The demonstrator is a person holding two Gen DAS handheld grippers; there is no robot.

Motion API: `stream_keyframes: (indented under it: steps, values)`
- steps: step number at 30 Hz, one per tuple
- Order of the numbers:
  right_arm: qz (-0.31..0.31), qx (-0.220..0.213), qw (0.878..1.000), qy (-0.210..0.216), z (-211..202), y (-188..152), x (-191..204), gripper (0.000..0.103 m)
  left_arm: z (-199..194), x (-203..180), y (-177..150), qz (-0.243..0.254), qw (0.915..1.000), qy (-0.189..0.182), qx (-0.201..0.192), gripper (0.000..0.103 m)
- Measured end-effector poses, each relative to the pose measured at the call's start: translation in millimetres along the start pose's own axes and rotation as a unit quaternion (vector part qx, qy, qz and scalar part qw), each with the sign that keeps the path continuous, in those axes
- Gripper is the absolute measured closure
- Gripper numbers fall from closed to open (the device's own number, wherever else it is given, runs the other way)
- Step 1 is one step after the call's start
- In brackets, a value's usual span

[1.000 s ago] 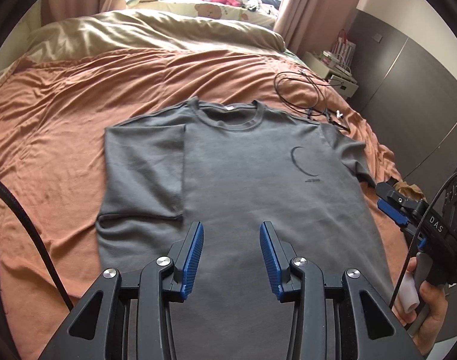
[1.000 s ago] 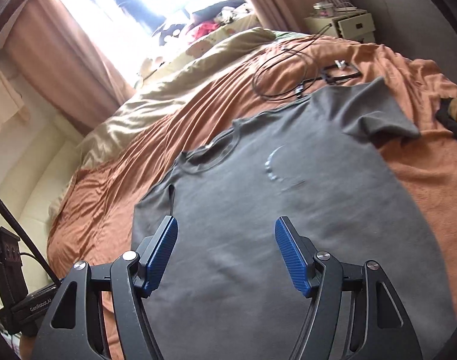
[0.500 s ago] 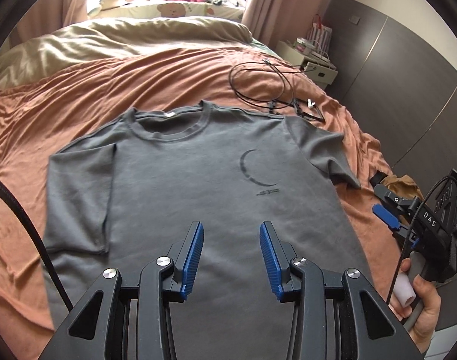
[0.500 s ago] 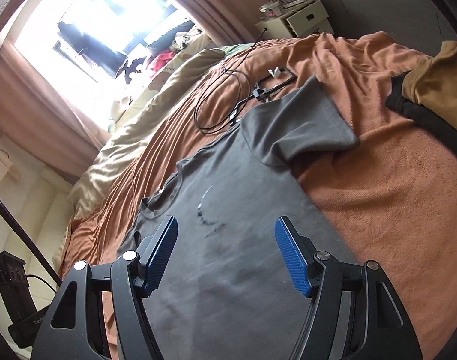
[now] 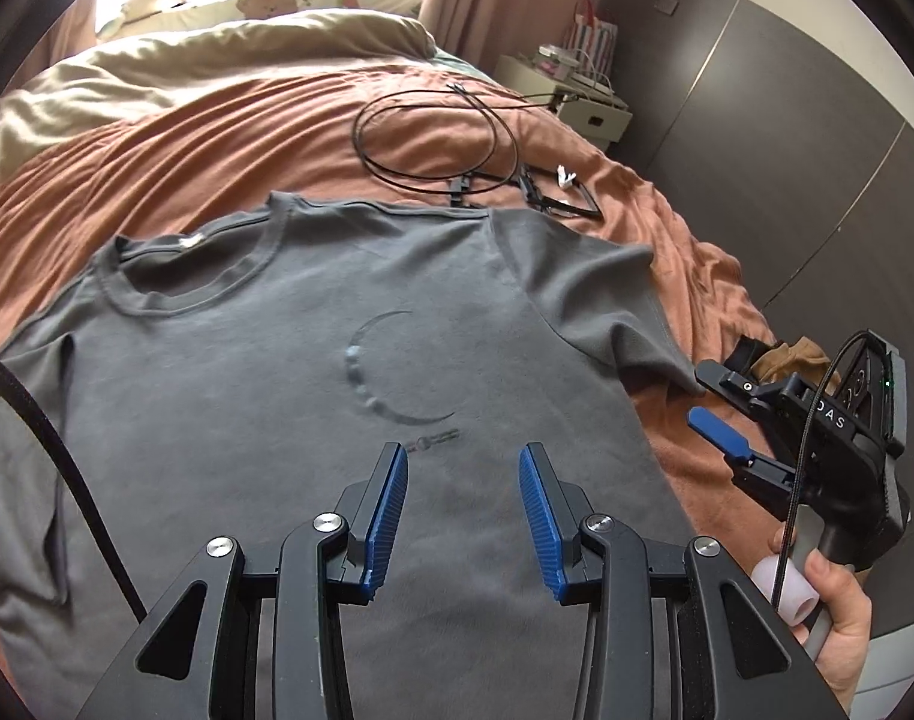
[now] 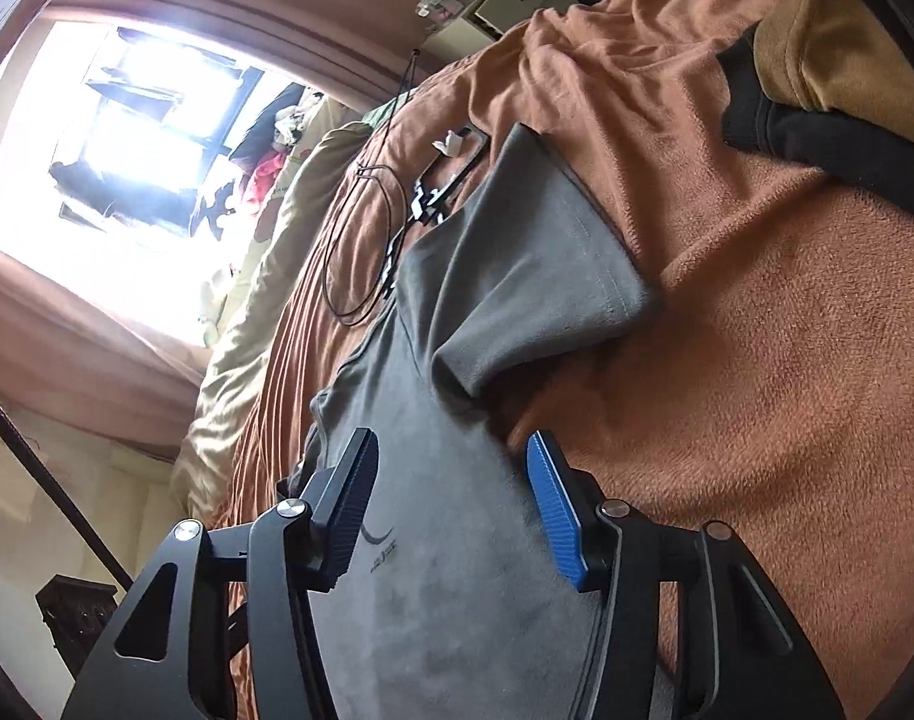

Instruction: Fold small clothes

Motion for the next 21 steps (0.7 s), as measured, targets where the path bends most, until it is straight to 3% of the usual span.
stream_keyframes:
  steps: [11,17,19,21]
  values:
    - [0.021,-0.006,1.000,-0.014,43,19,-13,0.055,58,-15,18,0.026,0.9995,-0.016,0.005,0.068]
    - [0.027,-0.025,0.999,-0.013,43,20,-12,0.078,74,-16,18,0.024,0.9993,-0.026,0.015,0.073]
    - [0.015,-0.033,0.999,-0.005,36,17,-7,0.090,76,-15,18,0.025,0.9992,-0.028,0.017,0.073]
    - [-0.006,-0.033,0.999,-0.006,33,17,4,0.096,75,-14,16,0.026,0.9990,-0.030,0.020,0.073]
Point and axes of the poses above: each gripper's, at about its wrist camera, not at the fingertips, and z roughly the way its jaws point, x to its left, y to its top, the point moved 6 cm from there along z, roughly the way its jaws point, and after that the axes turned 13 degrees about -z, right-handed, at the moved point
